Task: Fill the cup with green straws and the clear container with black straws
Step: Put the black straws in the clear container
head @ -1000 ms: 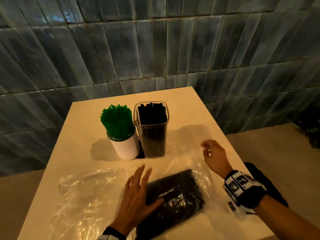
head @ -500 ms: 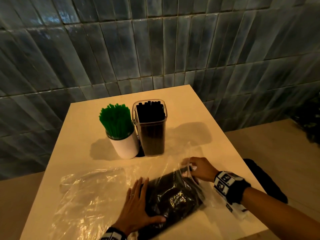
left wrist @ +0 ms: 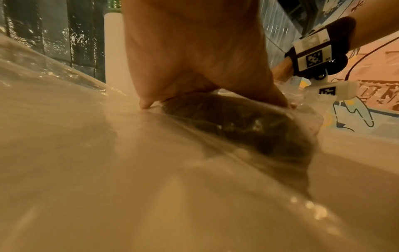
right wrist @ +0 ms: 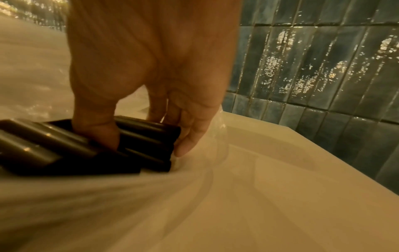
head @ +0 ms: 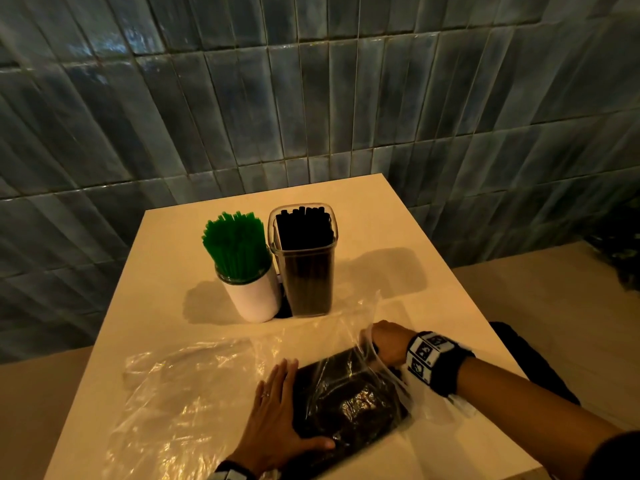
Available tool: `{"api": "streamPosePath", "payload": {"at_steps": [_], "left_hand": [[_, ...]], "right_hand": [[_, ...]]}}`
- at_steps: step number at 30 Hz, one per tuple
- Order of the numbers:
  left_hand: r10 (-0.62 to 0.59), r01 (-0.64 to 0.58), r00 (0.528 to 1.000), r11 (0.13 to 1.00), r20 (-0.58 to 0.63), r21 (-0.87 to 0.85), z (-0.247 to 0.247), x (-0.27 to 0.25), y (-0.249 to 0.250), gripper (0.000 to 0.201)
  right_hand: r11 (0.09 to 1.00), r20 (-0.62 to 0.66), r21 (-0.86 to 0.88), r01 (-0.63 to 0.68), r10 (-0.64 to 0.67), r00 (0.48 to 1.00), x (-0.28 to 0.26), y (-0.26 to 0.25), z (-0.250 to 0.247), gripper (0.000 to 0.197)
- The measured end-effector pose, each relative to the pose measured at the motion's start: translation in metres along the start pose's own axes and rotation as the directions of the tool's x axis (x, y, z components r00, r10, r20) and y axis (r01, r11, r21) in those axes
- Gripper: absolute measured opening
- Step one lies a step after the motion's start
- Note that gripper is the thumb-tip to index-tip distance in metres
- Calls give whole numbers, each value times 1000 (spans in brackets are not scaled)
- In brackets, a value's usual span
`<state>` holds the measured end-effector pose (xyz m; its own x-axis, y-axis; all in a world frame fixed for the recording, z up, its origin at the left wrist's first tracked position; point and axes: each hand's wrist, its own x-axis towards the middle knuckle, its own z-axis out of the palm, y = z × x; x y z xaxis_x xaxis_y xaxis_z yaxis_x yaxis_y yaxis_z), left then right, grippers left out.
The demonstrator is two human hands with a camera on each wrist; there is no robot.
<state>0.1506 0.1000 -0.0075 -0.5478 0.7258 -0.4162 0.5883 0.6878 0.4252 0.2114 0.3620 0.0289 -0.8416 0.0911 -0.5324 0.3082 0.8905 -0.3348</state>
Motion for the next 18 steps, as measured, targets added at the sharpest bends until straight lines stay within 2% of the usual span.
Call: {"api": "streamPosePath", "payload": {"at_steps": [11,18], "left_hand": [[-37,33,996,998,87,44,-7,2,4,140],[-66,55,988,995,142,80,-12,6,7,143]], "right_hand": [[969,-55,-248,2,-16,998,4,12,5,33],[942,-116,-315,-116,83,990,-23,48,-13,26]]}}
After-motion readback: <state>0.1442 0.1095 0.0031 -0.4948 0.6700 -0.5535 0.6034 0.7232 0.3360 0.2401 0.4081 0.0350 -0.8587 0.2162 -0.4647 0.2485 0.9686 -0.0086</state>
